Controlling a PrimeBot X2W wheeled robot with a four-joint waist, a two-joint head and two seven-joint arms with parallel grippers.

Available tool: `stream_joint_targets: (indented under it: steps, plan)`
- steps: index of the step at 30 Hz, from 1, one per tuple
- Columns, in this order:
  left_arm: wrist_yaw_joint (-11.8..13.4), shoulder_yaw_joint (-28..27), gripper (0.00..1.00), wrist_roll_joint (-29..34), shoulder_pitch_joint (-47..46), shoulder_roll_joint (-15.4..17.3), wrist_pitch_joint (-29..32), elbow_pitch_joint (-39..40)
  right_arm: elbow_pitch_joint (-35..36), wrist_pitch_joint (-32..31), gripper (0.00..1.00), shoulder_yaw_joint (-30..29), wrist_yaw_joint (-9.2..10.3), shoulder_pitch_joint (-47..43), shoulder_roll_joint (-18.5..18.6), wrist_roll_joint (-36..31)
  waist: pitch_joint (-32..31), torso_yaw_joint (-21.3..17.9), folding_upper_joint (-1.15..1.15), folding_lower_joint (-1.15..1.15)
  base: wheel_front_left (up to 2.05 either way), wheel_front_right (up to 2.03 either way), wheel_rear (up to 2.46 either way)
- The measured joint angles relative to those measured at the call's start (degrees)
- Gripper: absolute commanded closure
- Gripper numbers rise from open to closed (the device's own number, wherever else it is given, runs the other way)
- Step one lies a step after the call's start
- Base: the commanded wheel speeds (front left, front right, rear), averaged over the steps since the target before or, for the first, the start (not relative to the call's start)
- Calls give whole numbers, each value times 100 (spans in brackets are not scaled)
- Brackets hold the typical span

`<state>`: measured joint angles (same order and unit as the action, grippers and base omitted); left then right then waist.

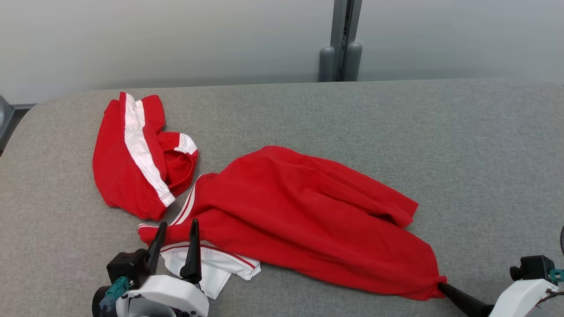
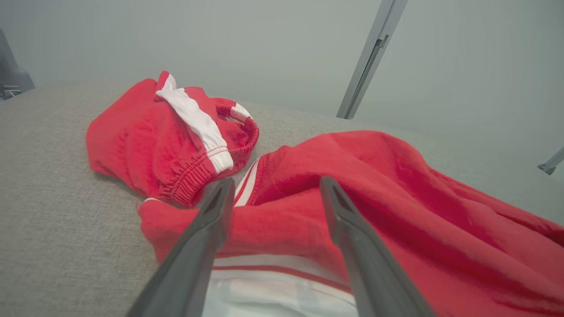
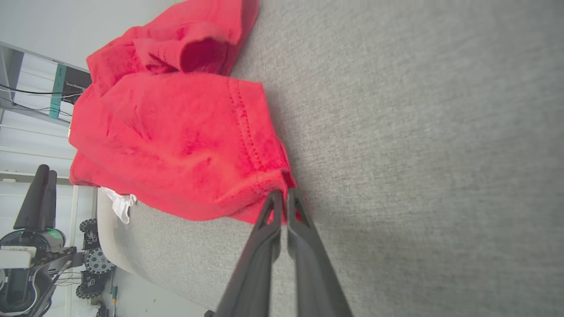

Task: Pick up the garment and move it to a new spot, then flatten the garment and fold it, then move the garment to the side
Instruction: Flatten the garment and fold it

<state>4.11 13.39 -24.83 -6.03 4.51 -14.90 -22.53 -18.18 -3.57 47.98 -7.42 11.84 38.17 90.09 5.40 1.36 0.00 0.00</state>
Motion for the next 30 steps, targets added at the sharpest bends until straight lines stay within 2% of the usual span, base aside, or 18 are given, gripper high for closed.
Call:
stream_joint_targets:
  steps: [1, 2, 8, 13, 18, 22, 24, 28, 30]
  plan:
    - [0, 0, 0, -3, 1, 8, 0, 1, -25, 16, 20, -13, 0, 5, -12, -1, 1, 12, 0, 0, 0, 0, 0]
    - [0, 0, 0, -10, 2, 15, 0, 2, -33, 63, 0, -27, 0, 12, -29, -1, 2, 21, 0, 0, 0, 0, 0]
    - [25, -1, 0, -35, 23, 53, 0, 20, 57, 235, 0, -77, 0, 34, 58, -130, -49, 39, 0, 0, 0, 0, 0]
    - [81, -10, 0, -51, 107, 74, 0, 90, 323, 659, 0, -269, 0, -6, 375, -316, -98, 4, 0, 0, 0, 0, 0]
    - [111, -19, 0, -59, 118, 115, 9, 178, 824, 1416, 0, -686, -1, 1, 734, -542, -67, -45, 0, 0, 0, 0, 0]
    - [167, -9, 0, -59, 119, 137, 30, 270, 922, 1804, 0, -1173, 0, 47, 883, -1057, -15, -83, 0, 0, 0, 0, 0]
    - [200, 9, 0, -59, 120, 143, 75, 337, 906, 1835, 0, -1445, 0, 42, 777, -1362, 7, -92, 0, 0, 0, 0, 0]
    - [226, 35, 0, -59, 210, 190, 176, 414, 931, 1856, 0, -2338, -1, -102, 229, -2048, 41, -97, 0, 0, 0, 0, 0]
    - [249, 47, 0, -59, 231, 194, 188, 435, 985, 1856, 0, -2573, -1, -292, -40, -2327, 46, -78, 0, 0, 0, 0, 0]
